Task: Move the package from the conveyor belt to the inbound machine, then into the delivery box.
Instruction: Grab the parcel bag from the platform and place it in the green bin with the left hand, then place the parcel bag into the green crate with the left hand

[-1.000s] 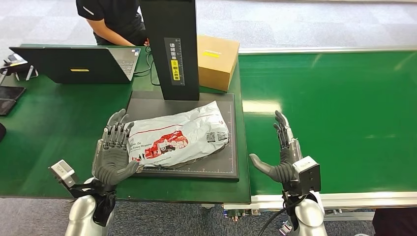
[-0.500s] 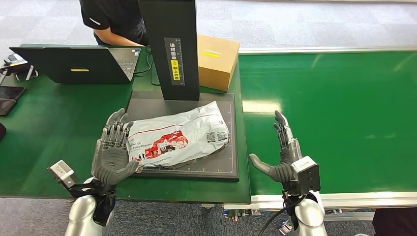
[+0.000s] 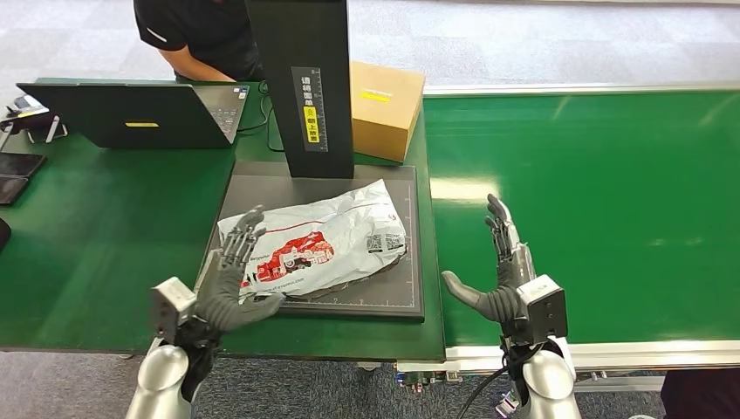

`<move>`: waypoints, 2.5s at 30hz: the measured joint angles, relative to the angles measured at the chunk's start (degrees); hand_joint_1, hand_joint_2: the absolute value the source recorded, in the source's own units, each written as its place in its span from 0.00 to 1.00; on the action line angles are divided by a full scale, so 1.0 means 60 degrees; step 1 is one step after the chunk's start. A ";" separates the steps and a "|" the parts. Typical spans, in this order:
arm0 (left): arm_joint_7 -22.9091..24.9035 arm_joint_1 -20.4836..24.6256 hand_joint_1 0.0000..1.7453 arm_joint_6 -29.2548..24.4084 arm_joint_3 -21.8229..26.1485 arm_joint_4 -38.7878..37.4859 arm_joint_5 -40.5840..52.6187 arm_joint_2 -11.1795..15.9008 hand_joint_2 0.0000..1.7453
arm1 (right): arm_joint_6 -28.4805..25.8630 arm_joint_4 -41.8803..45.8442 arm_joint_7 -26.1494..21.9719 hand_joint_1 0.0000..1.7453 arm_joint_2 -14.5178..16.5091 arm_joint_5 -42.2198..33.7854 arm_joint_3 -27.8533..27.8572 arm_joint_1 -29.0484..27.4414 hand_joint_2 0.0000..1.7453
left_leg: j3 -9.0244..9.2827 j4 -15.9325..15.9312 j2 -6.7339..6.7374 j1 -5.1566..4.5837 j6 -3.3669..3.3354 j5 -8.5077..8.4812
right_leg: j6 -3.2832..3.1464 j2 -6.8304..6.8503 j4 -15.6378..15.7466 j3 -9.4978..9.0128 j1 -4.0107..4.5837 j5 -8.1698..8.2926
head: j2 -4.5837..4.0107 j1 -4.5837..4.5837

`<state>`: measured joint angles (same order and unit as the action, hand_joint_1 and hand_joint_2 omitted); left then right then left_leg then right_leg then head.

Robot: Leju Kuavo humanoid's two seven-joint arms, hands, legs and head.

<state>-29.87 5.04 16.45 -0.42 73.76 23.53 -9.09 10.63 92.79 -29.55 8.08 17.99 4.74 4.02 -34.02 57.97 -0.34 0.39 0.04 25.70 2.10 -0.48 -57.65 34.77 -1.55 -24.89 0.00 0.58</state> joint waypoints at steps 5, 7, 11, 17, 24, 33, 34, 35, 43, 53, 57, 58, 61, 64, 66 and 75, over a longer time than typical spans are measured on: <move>0.0786 0.0100 0.00 -0.1603 -0.0535 -0.0107 0.2077 0.0006 1.00 | -0.0023 -0.0016 -0.0018 0.00 0.0001 0.0057 0.0000 0.0000 1.00 | 0.0000 0.0000 0.0000 0.0000 0.0000 0.0000 | 0.0000 0.0000 0.0000 0.0001 0.0000 0.0000 | 0.0000 0.0000; 0.1101 0.0211 0.00 -0.2053 -0.0745 -0.0233 0.2819 0.0017 1.00 | -0.0024 -0.0022 -0.0017 0.00 0.0002 0.0083 0.0000 0.0005 1.00 | 0.0000 0.0000 0.0000 0.0000 0.0000 0.0000 | 0.0000 0.0000 0.0000 0.0000 0.0000 0.0000 | 0.0000 0.0000; 0.2196 0.0492 0.00 -0.3165 -0.1066 -0.0665 0.4473 0.0049 1.00 | -0.0047 -0.0042 -0.0015 0.00 0.0019 0.0125 0.0000 0.0016 1.00 | 0.0001 0.0000 0.0000 0.0000 0.0000 0.0000 | -0.0001 0.0000 0.0000 0.0000 0.0000 0.0001 | 0.0000 0.0001; 0.3384 0.0765 0.42 -0.3785 -0.1070 -0.1424 0.5666 0.0077 1.00 | -0.0076 -0.0042 -0.0015 0.00 0.0083 0.0166 0.0000 0.0005 1.00 | 0.0000 0.0000 0.0001 0.0000 0.0000 0.0000 | -0.0001 -0.0001 0.0000 0.0001 0.0000 0.0001 | 0.0000 0.0001; 0.3266 0.0873 1.00 -0.3739 -0.0836 -0.1898 0.5516 0.0083 1.00 | -0.0082 -0.0046 -0.0005 0.00 0.0128 0.0256 0.0000 0.0000 1.00 | 0.0000 0.0000 0.0001 0.0000 0.0000 0.0000 | -0.0001 -0.0001 0.0000 0.0001 0.0000 0.0000 | 0.0000 0.0001; 0.2999 0.0902 1.00 -0.3809 -0.0631 -0.2028 0.5366 0.0091 1.00 | -0.0178 -0.0116 -0.0008 0.00 0.0158 0.0271 0.0000 0.0001 1.00 | 0.0001 -0.0001 0.0001 0.0000 0.0000 -0.0001 | -0.0001 -0.0001 -0.0001 -0.0002 0.0000 0.0001 | 0.0000 0.0001; 0.2965 0.0900 1.00 -0.3837 -0.0618 -0.2034 0.5363 0.0091 1.00 | -0.0193 -0.0121 -0.0008 0.00 0.0158 0.0269 0.0000 0.0001 1.00 | 0.0001 -0.0001 0.0001 0.0000 0.0000 -0.0001 | -0.0001 -0.0001 -0.0001 -0.0002 0.0000 0.0001 | 0.0000 0.0001; 0.2926 0.0895 1.00 -0.3879 -0.0610 -0.2038 0.5368 0.0091 1.00 | -0.0206 -0.0125 -0.0008 0.00 0.0158 0.0265 0.0000 0.0001 1.00 | 0.0001 -0.0001 0.0001 0.0000 0.0000 -0.0001 | -0.0001 -0.0001 -0.0001 -0.0002 0.0000 0.0001 | 0.0000 0.0001; 0.3099 0.0845 1.00 -0.5094 -0.0398 -0.2065 0.5844 0.0242 1.00 | -0.0226 -0.0164 -0.0008 0.00 0.0158 0.0249 0.0000 -0.0024 1.00 | 0.0002 -0.0003 0.0001 0.0001 0.0001 -0.0001 | -0.0002 -0.0001 -0.0002 -0.0001 0.0002 0.0001 | 0.0000 0.0001; 0.3616 0.1248 1.00 -0.7066 0.2296 -0.1994 0.6341 0.1338 1.00 | -0.0235 -0.0177 -0.0031 0.00 0.0158 0.0074 0.0000 -0.0165 1.00 | 0.0001 -0.0005 0.0005 0.0022 0.0024 -0.0015 | -0.0018 -0.0006 -0.0016 0.0009 0.0021 0.0002 | 0.0000 0.0003; 0.3506 0.1706 0.52 -0.7499 0.3259 -0.2003 0.6142 0.1641 1.00 | -0.0270 -0.0205 0.0008 0.00 0.0158 -0.0045 0.0000 -0.0102 1.00 | 0.0000 -0.0003 0.0004 0.0023 0.0025 -0.0017 | -0.0019 -0.0006 -0.0019 0.0006 0.0020 0.0004 | 0.0000 0.0000; 0.3475 0.1811 0.27 -0.7567 0.3451 -0.2003 0.6071 0.1676 1.00 | -0.0288 -0.0209 0.0030 0.00 0.0158 -0.0066 0.0000 -0.0082 1.00 | 0.0000 -0.0002 0.0004 0.0022 0.0025 -0.0018 | -0.0019 -0.0006 -0.0019 0.0006 0.0019 0.0004 | 0.0000 0.0000; 0.3267 0.2032 0.00 -0.7677 0.3843 -0.2001 0.5915 0.1709 1.00 | -0.0351 -0.0209 0.0069 0.00 0.0158 -0.0089 0.0000 -0.0058 1.00 | 0.0000 0.0002 0.0004 0.0020 0.0025 -0.0018 | -0.0019 -0.0006 -0.0018 0.0005 0.0016 0.0005 | 0.0000 0.0001; 0.2806 0.2101 0.00 -0.7659 0.3943 -0.1997 0.5724 0.1699 1.00 | -0.0378 -0.0209 0.0091 0.00 0.0157 -0.0093 0.0000 -0.0054 1.00 | 0.0000 0.0004 0.0003 0.0018 0.0026 -0.0017 | -0.0019 -0.0005 -0.0017 0.0006 0.0016 0.0005 | 0.0000 0.0001; 0.2606 0.2105 0.00 -0.7595 0.3934 -0.1995 0.5655 0.1660 1.00 | -0.0382 -0.0214 0.0097 0.00 0.0155 -0.0095 0.0000 -0.0047 1.00 | 0.0000 0.0003 0.0004 0.0018 0.0026 -0.0017 | -0.0020 -0.0006 -0.0017 0.0008 0.0016 0.0005 | 0.0000 0.0001; 0.2395 0.2046 0.00 -0.7543 0.3903 -0.1825 0.5410 0.1386 1.00 | -0.0413 -0.0296 0.0096 0.00 0.0155 -0.0100 0.0000 0.0025 1.00 | 0.0001 0.0002 0.0005 0.0019 0.0026 -0.0017 | -0.0020 -0.0007 -0.0017 0.0009 0.0018 0.0006 | 0.0000 0.0002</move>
<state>-15.51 17.31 -28.81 23.00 62.81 55.99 -0.78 8.15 91.02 -28.97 9.00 17.39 4.74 4.16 -34.02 57.98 -0.31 0.50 0.20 25.60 1.98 -0.52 -57.75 34.82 -1.44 -24.85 0.00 0.60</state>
